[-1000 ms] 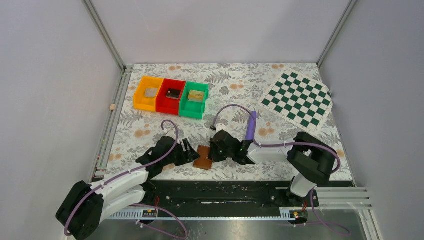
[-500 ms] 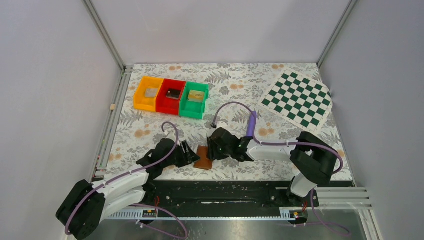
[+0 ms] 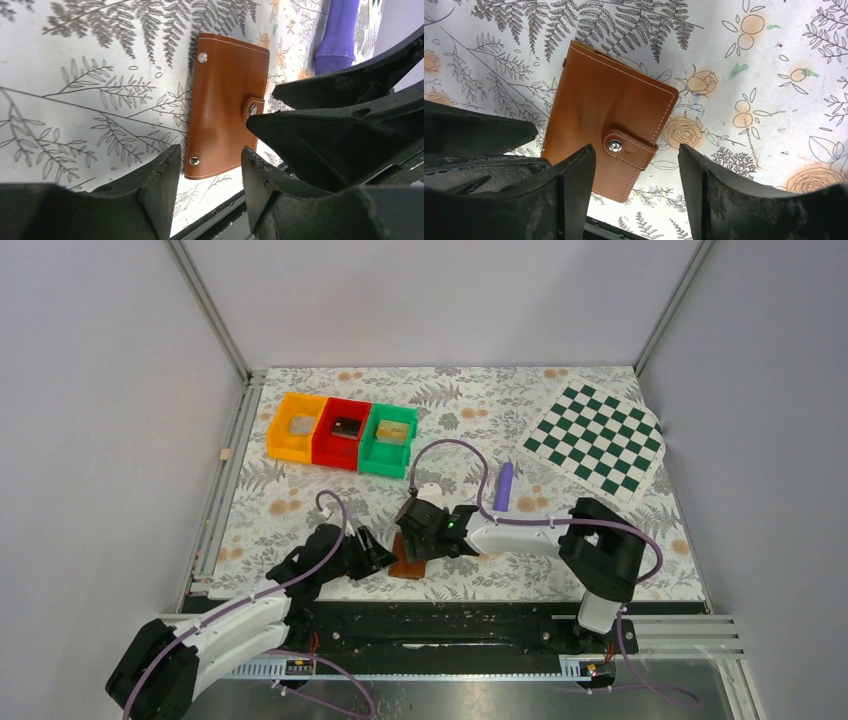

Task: Take the credit cards out of the card holder
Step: Open the card holder at the center of the board.

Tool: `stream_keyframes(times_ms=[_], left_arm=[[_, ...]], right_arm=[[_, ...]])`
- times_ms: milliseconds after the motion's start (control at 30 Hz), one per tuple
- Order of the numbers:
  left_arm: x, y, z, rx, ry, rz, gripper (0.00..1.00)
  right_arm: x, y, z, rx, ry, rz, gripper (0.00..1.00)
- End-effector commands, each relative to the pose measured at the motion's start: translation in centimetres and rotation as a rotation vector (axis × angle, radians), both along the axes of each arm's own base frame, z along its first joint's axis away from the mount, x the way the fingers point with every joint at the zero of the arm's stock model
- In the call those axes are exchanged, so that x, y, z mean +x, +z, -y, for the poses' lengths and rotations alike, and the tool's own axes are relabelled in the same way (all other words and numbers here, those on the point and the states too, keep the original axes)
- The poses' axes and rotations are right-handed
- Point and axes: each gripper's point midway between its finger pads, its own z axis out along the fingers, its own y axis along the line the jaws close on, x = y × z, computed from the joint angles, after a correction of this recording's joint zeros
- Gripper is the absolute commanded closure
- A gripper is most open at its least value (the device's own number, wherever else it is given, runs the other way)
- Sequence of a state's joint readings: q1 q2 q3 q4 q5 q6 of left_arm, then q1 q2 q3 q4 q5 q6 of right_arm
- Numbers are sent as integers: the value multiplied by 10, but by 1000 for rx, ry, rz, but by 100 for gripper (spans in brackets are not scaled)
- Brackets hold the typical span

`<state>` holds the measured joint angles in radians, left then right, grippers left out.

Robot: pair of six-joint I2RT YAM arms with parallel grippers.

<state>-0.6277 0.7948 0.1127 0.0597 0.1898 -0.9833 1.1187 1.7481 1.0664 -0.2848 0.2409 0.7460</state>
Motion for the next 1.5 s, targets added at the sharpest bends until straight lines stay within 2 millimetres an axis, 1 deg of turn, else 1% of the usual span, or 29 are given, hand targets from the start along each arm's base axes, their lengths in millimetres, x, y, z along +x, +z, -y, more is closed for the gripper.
stream_keyframes(times_ms=[0, 100, 167, 200, 267, 300, 333, 400, 500, 567, 667, 833, 967, 1033, 1133, 1200, 1333, 1467], left_arm=[[5, -5, -12, 37, 79, 5, 53], [6, -5, -15, 33, 95, 12, 53], [4, -7, -17, 41, 99, 3, 53], [3, -8, -17, 44, 99, 3, 53], [3, -8, -18, 47, 98, 3, 53], [3, -8, -18, 49, 98, 4, 53], [4, -7, -18, 47, 96, 5, 53], [4, -5, -16, 45, 87, 11, 52], [5, -2, -13, 48, 70, 15, 50], [6, 0, -12, 51, 59, 21, 48], [7, 1, -13, 70, 57, 28, 46], [10, 5, -13, 88, 51, 32, 45], [11, 1, -15, 119, 50, 23, 48], [12, -2, -16, 137, 49, 17, 51], [13, -4, -14, 142, 39, 15, 54], [14, -4, -12, 140, 34, 10, 55], [17, -1, -9, 143, 23, 8, 55], [20, 5, -7, 156, 5, 23, 55]], right_arm=[[0, 0, -4, -49, -47, 14, 30], [-1, -8, -10, -48, -41, -1, 30], [0, -13, -9, -66, -41, 1, 34], [1, -14, -8, -75, -43, 4, 39], [2, -17, -3, -99, -42, 11, 51], [2, -18, -2, -103, -38, 17, 61], [3, -19, -1, -107, -33, 21, 67], [3, -21, 1, -107, -16, 33, 77], [4, -23, 4, -101, 20, 53, 87], [5, -23, 1, -70, 51, 62, 91], [6, -21, -3, -18, 81, 61, 93], [12, -17, -6, 24, 125, 59, 94], [12, 4, -12, 118, 162, 68, 94], [12, 15, -12, 175, 165, 72, 93], [9, 37, -20, 319, 185, 68, 92], [6, 46, -22, 416, 188, 44, 92], [4, 48, -18, 512, 168, -10, 92], [3, 52, -19, 579, 164, -42, 91]])
